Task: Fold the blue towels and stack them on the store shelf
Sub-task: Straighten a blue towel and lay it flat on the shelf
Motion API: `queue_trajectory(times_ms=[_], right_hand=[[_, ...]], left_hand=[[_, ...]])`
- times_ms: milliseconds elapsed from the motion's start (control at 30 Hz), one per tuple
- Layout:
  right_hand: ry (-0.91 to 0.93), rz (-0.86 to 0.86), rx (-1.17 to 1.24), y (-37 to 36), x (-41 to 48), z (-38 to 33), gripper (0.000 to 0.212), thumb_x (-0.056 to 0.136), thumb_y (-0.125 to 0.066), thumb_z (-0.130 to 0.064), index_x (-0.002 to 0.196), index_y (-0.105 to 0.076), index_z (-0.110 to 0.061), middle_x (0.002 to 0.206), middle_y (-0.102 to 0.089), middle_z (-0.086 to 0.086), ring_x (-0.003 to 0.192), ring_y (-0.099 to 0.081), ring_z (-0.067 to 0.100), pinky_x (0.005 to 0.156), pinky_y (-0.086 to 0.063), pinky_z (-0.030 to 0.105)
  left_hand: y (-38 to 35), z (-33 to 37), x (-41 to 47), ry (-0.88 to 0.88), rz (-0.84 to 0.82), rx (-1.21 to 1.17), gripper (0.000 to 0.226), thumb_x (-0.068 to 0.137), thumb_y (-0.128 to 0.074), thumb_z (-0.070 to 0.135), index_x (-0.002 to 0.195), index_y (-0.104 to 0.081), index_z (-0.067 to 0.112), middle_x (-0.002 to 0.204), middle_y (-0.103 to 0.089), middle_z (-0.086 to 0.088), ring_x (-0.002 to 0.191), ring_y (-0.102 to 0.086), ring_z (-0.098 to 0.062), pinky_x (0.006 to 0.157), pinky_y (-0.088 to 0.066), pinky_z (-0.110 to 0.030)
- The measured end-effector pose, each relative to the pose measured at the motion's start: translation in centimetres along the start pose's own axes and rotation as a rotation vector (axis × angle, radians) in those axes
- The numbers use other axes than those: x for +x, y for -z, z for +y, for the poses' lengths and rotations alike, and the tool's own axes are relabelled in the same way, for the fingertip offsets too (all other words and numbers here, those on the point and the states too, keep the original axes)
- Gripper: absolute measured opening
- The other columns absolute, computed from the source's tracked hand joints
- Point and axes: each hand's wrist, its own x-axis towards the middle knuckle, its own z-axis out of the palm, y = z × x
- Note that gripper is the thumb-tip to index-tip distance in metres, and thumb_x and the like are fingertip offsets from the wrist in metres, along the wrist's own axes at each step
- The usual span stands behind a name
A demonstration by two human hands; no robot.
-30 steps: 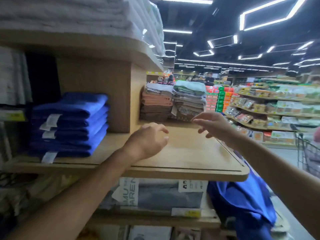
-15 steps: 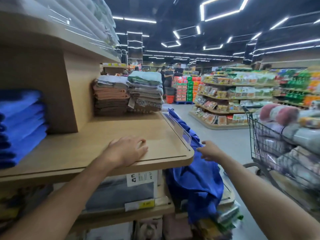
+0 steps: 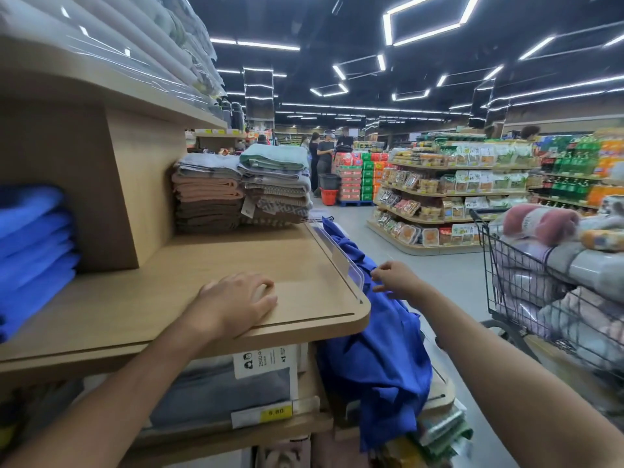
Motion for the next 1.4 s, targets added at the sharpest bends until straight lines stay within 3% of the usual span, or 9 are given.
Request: queue_trajectory(times_ms=[100, 200, 333, 533, 667, 800, 1067, 1267, 1400], right_hand=[[-0.106, -0.104, -0.136, 0.2, -0.5, 0.8, 0.019, 0.095, -0.062, -0.022, 0.09, -0.048, -0.012, 0.08, -0.05, 0.008, 0.072, -0.07, 0.021, 0.053, -0.038, 0.026], [-0.176, -0.12, -0.232, -0.6, -1.3, 2.9, 0.025, 0.088, -0.071, -0.021, 0.086, -0.048, -0.009, 0.072, -0.047, 0.008, 0.058, -0.049, 0.02, 0.046, -0.03, 0.023], [-0.192, -0.104, -0.094, 0.2, -1.0, 2.5, 0.022, 0.088, -0.068, -0.013, 0.082, -0.047, -0.01, 0.066, -0.042, 0.007, 0.05, -0.034, 0.016, 0.044, -0.027, 0.019], [-0.215, -0.171, -0.154, 1.7, -0.9, 0.4, 0.02, 0.095, -0.065, -0.025, 0.106, -0.054, -0.012, 0.091, -0.058, 0.005, 0.081, -0.073, 0.016, 0.06, -0.042, 0.027], [-0.289, -0.189, -0.237, 0.3, -1.6, 2.6, 0.02, 0.093, -0.067, -0.021, 0.091, -0.049, -0.013, 0.062, -0.048, 0.003, 0.04, -0.045, 0.012, 0.049, -0.028, 0.023], [-0.301, -0.18, -0.182, 0.2, -1.7, 2.9, 0.027, 0.09, -0.071, -0.027, 0.083, -0.048, -0.014, 0.058, -0.04, 0.003, 0.049, -0.03, 0.015, 0.052, -0.025, 0.027], [-0.137, -0.181, 0.224, 2.3, -3.3, -1.7, 0.04, 0.087, -0.074, -0.032, 0.118, -0.066, -0.009, 0.109, -0.072, 0.01, 0.095, -0.063, 0.023, 0.08, -0.048, 0.034], [0.053, -0.311, 0.47, 4.4, -6.4, -12.3, 0.017, 0.096, -0.066, -0.024, 0.103, -0.062, -0.009, 0.089, -0.07, 0.01, 0.081, -0.068, 0.02, 0.084, -0.058, 0.032], [0.205, -0.4, 0.515, 3.1, -9.4, -18.4, 0.012, 0.097, -0.065, -0.021, 0.09, -0.061, -0.011, 0.081, -0.068, 0.007, 0.068, -0.067, 0.017, 0.069, -0.056, 0.026]], left_hand=[[0.0, 0.0, -0.1, -0.001, -0.019, 0.004, 0.049, 0.096, -0.034, 0.063, 0.141, -0.043, 0.045, 0.149, -0.047, 0.015, 0.135, -0.043, -0.01, 0.113, -0.031, -0.047], [0.0, 0.0, -0.3, -0.005, -0.016, 0.009, 0.048, 0.097, -0.034, 0.062, 0.141, -0.043, 0.045, 0.15, -0.048, 0.014, 0.135, -0.044, -0.011, 0.112, -0.032, -0.046], [0.1, 0.1, -0.4, -0.007, -0.01, 0.004, 0.049, 0.097, -0.035, 0.061, 0.141, -0.045, 0.042, 0.148, -0.05, 0.012, 0.133, -0.046, -0.012, 0.113, -0.033, -0.046], [0.3, 0.4, -0.7, -0.006, 0.001, 0.008, 0.047, 0.098, -0.036, 0.06, 0.139, -0.047, 0.041, 0.146, -0.052, 0.011, 0.13, -0.049, -0.013, 0.111, -0.036, -0.045], [0.5, 0.5, -0.9, -0.01, -0.007, 0.014, 0.046, 0.099, -0.036, 0.059, 0.14, -0.046, 0.041, 0.148, -0.05, 0.011, 0.131, -0.048, -0.014, 0.111, -0.035, -0.045], [0.6, 0.5, -1.0, -0.005, -0.015, 0.009, 0.046, 0.099, -0.036, 0.059, 0.139, -0.047, 0.042, 0.148, -0.05, 0.011, 0.132, -0.048, -0.014, 0.112, -0.034, -0.046], [0.9, 0.8, -1.3, -0.001, 0.028, -0.018, 0.041, 0.097, -0.041, 0.059, 0.131, -0.055, 0.042, 0.134, -0.062, 0.011, 0.115, -0.057, -0.014, 0.1, -0.043, -0.041], [3.6, 6.4, -1.1, -0.169, 0.26, -0.65, 0.056, 0.078, -0.056, 0.071, 0.116, -0.07, 0.032, 0.1, -0.07, 0.021, 0.087, -0.065, 0.01, 0.065, -0.05, -0.012], [5.1, 11.2, 1.2, -0.097, 0.128, -1.005, 0.055, 0.081, -0.079, 0.048, 0.124, -0.062, 0.018, 0.111, -0.071, 0.002, 0.098, -0.068, -0.009, 0.081, -0.056, -0.032]])
